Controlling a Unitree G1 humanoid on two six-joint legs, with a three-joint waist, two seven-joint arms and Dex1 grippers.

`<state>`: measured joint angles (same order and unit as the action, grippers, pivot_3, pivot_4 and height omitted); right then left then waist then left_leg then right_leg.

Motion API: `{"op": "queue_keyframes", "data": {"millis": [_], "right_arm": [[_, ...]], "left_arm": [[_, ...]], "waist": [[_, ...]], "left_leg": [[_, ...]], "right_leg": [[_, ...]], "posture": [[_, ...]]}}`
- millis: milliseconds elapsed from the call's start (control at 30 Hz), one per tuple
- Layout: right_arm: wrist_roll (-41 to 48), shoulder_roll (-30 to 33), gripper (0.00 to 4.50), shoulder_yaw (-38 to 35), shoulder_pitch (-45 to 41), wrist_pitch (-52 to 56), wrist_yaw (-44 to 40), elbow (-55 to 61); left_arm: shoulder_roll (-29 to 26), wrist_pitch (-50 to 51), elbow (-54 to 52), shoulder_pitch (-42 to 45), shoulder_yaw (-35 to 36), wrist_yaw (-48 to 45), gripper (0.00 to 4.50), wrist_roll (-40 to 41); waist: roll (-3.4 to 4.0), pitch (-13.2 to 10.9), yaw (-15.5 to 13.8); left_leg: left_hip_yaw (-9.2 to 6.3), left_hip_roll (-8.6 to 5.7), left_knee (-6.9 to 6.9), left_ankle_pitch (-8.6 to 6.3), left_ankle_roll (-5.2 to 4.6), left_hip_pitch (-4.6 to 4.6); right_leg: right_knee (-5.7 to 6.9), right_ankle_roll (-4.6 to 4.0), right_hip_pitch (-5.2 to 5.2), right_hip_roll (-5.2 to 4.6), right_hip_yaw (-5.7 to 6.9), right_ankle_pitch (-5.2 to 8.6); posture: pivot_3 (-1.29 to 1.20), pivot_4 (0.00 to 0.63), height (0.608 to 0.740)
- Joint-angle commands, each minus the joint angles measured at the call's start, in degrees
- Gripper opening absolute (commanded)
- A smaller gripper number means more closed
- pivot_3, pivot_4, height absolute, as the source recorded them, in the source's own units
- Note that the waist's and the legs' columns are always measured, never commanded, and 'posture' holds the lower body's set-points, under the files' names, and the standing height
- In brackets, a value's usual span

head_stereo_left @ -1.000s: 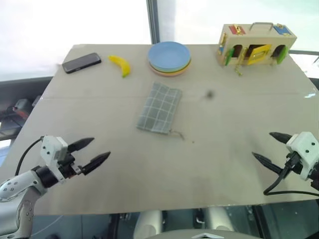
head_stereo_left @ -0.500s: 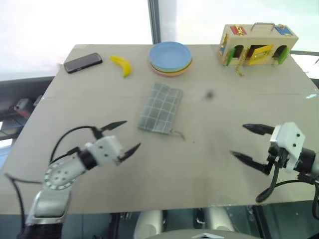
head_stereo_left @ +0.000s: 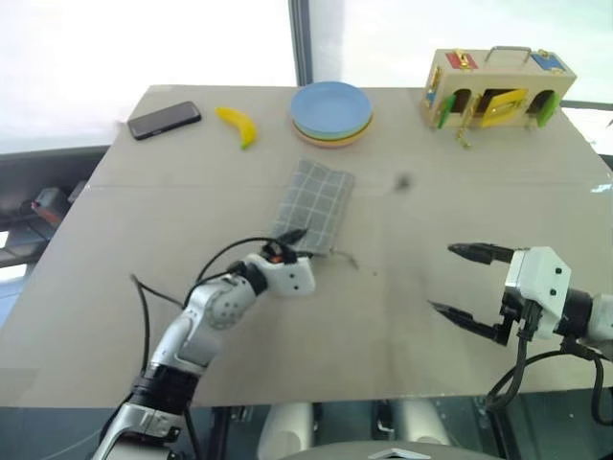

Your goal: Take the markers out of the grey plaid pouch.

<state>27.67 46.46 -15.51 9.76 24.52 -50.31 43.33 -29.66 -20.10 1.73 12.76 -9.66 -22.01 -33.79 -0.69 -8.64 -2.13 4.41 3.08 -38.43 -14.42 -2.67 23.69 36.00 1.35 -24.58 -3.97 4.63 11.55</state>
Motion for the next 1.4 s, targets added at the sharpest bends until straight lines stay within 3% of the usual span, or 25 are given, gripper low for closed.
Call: {"op": "queue_keyframes", "data": {"millis": [33,67,200,333,467,633,733,967,1000,1200,1400], "right_arm": [[-0.1,-1.2,4.50,0.0,-0.2,-0.2,2.9,2.3],[-0.3,-1.7,4.50,0.9,-0.7,0.5,4.1,2.6],[-2.3,-2.6,4.50,7.9,-7.4,8.6,11.7,4.6],[7.9,-10.5,4.50,14.3,-21.9,24.2,18.8,2.2],[12.2,-16.1,4.50,17.3,-29.9,34.2,23.1,-0.9],[12.9,-20.1,4.50,20.3,-34.9,39.4,26.1,-5.5],[13.8,-23.3,3.63,20.0,-36.5,42.1,28.3,-7.7],[14.7,-25.1,0.23,17.3,-38.7,47.5,31.6,-10.5],[14.7,-24.8,0.06,16.6,-38.9,48.1,31.9,-10.7],[10.8,-18.7,0.06,7.7,-39.4,50.3,35.6,-15.9],[5.3,-14.7,0.06,6.2,-39.3,46.9,38.3,-22.3]], "left_arm": [[0.0,-0.1,1.3,-0.3,-1.1,1.8,0.43,0.2],[0.6,-1.0,1.8,0.1,-0.6,2.6,0.02,1.8],[4.9,-3.6,1.5,1.7,1.3,-4.2,0.02,22.2],[5.7,-0.6,-0.1,3.5,2.4,-13.4,0.02,36.3],[5.5,-1.4,0.9,4.1,2.2,-15.9,0.02,38.7],[5.5,-4.1,2.1,3.9,1.2,-17.2,0.02,37.6],[5.7,-5.7,2.1,3.0,0.7,-17.2,0.00,36.8],[5.6,-6.9,1.2,1.7,0.4,-17.5,0.00,37.2],[5.7,-7.1,1.2,1.5,0.5,-17.7,0.00,37.5],[4.2,-8.8,1.3,0.0,1.8,-25.6,0.00,46.7],[2.9,-6.2,-1.8,-1.0,2.4,-32.9,0.00,55.2]], "waist": [[0.06,0.1,-0.2],[0.09,0.1,-0.2],[0.14,0.1,0.0],[-0.06,0.0,0.7],[-0.06,0.0,1.1],[-0.05,0.0,1.3],[-0.05,0.0,1.3],[-0.04,0.0,1.4],[-0.04,0.0,1.4],[-0.03,0.0,1.4],[-0.02,0.0,1.4]], "left_leg": [[0.00,0.00,0.00,0.00,0.00,-0.02],[-0.02,0.00,-0.01,0.00,0.00,-0.03],[-0.02,0.02,-0.12,0.00,0.00,-0.04],[-0.01,0.05,-0.34,0.00,0.00,0.05],[-0.16,0.02,-0.33,0.01,0.00,0.05],[-0.08,-0.06,-0.33,0.00,-0.01,0.09],[-0.11,-0.04,-0.33,0.00,-0.01,0.08],[-0.09,-0.01,-0.33,0.00,-0.01,0.07],[-0.09,-0.01,-0.33,0.00,-0.01,0.07],[-0.09,0.00,-0.33,0.00,0.00,0.08],[-0.04,-0.01,-0.32,0.00,-0.01,0.09]], "right_leg": [[0.01,0.00,0.01,0.00,0.00,0.00],[0.03,0.00,0.03,0.00,0.02,0.00],[0.07,-0.20,0.07,-0.05,0.02,0.12],[0.33,-0.24,-0.07,-0.05,0.02,0.10],[0.56,-0.46,-0.10,0.01,0.09,-0.04],[0.50,-0.27,-0.10,-0.04,0.05,-0.17],[0.53,-0.27,-0.10,-0.02,0.08,-0.16],[0.55,-0.26,-0.11,-0.03,0.07,-0.16],[0.55,-0.26,-0.11,-0.03,0.06,-0.16],[0.53,-0.27,-0.12,-0.02,0.07,-0.15],[0.53,-0.45,-0.15,-0.03,0.03,-0.03]], "posture": [[0.00,0.150,0.740],[0.00,0.150,0.740],[0.00,0.150,0.740],[0.00,0.150,0.740],[0.00,0.150,0.740],[0.00,0.150,0.740],[0.00,0.150,0.740],[0.00,0.150,0.740],[0.00,0.150,0.740],[0.00,0.150,0.740],[0.00,0.150,0.740]]}}
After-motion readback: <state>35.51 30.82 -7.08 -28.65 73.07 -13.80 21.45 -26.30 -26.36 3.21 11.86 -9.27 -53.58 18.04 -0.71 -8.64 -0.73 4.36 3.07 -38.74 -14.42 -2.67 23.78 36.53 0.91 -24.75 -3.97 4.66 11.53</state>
